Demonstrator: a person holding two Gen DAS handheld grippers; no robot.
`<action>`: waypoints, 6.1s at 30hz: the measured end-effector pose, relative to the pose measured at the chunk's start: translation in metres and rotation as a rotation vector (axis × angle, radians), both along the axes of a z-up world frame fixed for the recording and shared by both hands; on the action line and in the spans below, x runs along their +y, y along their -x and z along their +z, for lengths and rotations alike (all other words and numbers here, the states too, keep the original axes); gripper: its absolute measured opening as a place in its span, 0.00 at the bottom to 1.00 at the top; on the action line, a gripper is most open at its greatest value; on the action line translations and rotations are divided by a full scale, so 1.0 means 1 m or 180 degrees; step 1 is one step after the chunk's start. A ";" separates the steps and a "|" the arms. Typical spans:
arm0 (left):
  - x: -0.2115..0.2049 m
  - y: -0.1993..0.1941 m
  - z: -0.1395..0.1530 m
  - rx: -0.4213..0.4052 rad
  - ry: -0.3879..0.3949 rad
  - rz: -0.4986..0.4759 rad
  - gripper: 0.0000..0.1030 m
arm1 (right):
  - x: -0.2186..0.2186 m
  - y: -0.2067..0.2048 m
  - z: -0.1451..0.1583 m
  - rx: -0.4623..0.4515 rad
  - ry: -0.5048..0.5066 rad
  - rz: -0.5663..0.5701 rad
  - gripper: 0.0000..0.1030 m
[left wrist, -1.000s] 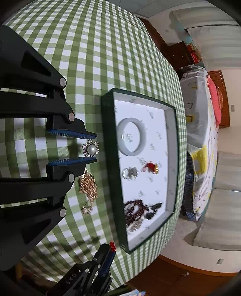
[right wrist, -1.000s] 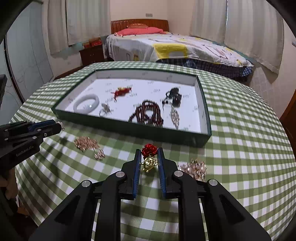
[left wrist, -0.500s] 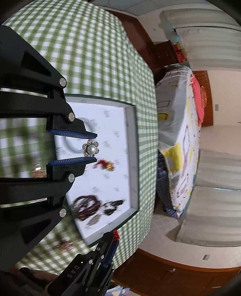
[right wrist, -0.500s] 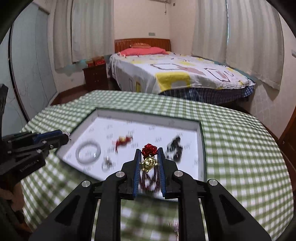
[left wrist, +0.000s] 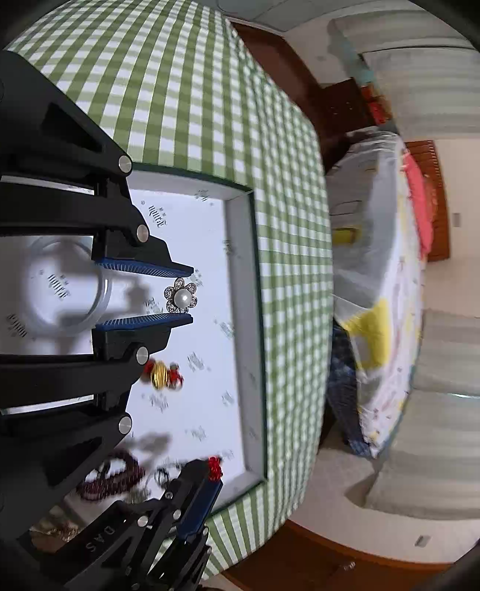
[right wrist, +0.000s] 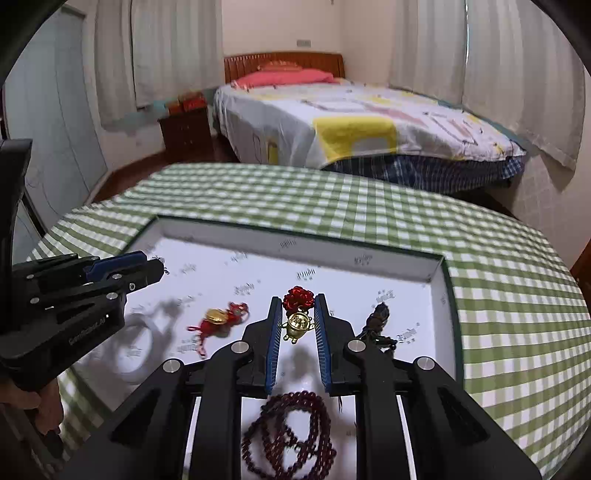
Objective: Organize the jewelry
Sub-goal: 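Carry rose pendant and flower brooch into the box and open both grippers, then lift both open grippers out of the jewelry box, then grasp the pearl cluster brooch with the right gripper, then grasp the gold chain necklace with the left gripper while the right holds the brooch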
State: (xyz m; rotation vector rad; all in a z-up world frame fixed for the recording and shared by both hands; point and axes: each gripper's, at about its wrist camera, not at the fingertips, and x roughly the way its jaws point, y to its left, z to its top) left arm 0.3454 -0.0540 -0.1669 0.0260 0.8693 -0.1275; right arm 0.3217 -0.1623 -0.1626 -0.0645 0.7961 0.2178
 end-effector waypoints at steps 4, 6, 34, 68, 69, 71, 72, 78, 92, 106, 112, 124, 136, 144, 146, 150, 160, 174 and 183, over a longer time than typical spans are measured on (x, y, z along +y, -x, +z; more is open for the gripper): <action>0.004 -0.013 -0.017 0.0187 -0.0047 0.0033 0.19 | 0.001 -0.012 -0.012 0.0161 0.0007 -0.0035 0.18; 0.007 -0.018 -0.021 0.0248 -0.0051 0.0061 0.19 | 0.001 -0.015 -0.015 0.0187 0.0035 -0.0051 0.18; 0.003 0.007 -0.001 0.0110 -0.0036 0.0053 0.58 | -0.003 0.005 0.002 0.0055 -0.0046 -0.0100 0.43; 0.029 0.158 0.006 0.0127 -0.0029 0.0211 0.62 | -0.018 0.131 -0.005 0.0148 -0.0043 -0.0118 0.43; 0.033 0.161 0.004 0.0150 -0.0020 0.0240 0.62 | -0.018 0.133 -0.006 0.0157 -0.0034 -0.0107 0.43; 0.037 0.164 0.002 0.0178 -0.0008 0.0264 0.62 | -0.018 0.136 -0.008 0.0166 -0.0011 -0.0107 0.43; 0.039 0.166 0.000 0.0192 -0.0009 0.0275 0.62 | -0.020 0.137 -0.009 0.0172 0.0005 -0.0118 0.43; 0.035 0.167 -0.004 0.0218 0.0027 0.0257 0.62 | -0.034 0.141 -0.008 0.0175 0.0050 -0.0245 0.43; -0.002 0.163 -0.010 0.0251 0.0027 0.0039 0.62 | -0.077 0.141 -0.019 0.0270 0.0134 -0.0545 0.43; -0.007 0.161 -0.016 0.0321 0.0035 0.0006 0.62 | -0.085 0.136 -0.039 0.0469 0.0074 -0.0572 0.43; -0.012 0.163 -0.018 0.0340 0.0041 -0.0035 0.62 | -0.082 0.135 -0.039 0.0442 0.0042 -0.0559 0.41; -0.023 0.160 -0.023 0.0368 0.0057 -0.0113 0.62 | -0.077 0.138 -0.037 0.0388 0.0037 -0.0503 0.39; -0.044 0.151 -0.027 0.0422 0.0114 -0.0220 0.60 | -0.082 0.141 -0.038 0.0385 0.0006 -0.0482 0.39; -0.053 0.148 -0.033 0.0380 -0.0026 -0.0276 0.61 | -0.082 0.140 -0.038 0.0383 0.0009 -0.0480 0.39; -0.052 0.147 -0.033 0.0384 -0.0052 -0.0254 0.61 | -0.082 0.140 -0.038 0.0383 0.0008 -0.0481 0.39; -0.041 0.147 -0.033 0.0420 -0.0024 -0.0189 0.61 | -0.082 0.140 -0.038 0.0380 0.0010 -0.0483 0.39; -0.052 0.148 -0.035 0.0403 -0.0070 -0.0308 0.61 | -0.080 0.139 -0.038 0.0379 0.0024 -0.0479 0.39; -0.036 0.142 -0.034 0.0401 -0.0050 -0.0334 0.45 | -0.079 0.139 -0.038 0.0372 0.0027 -0.0481 0.39; -0.034 0.143 -0.034 0.0270 -0.0053 -0.0491 0.19 | -0.079 0.139 -0.038 0.0369 0.0028 -0.0482 0.39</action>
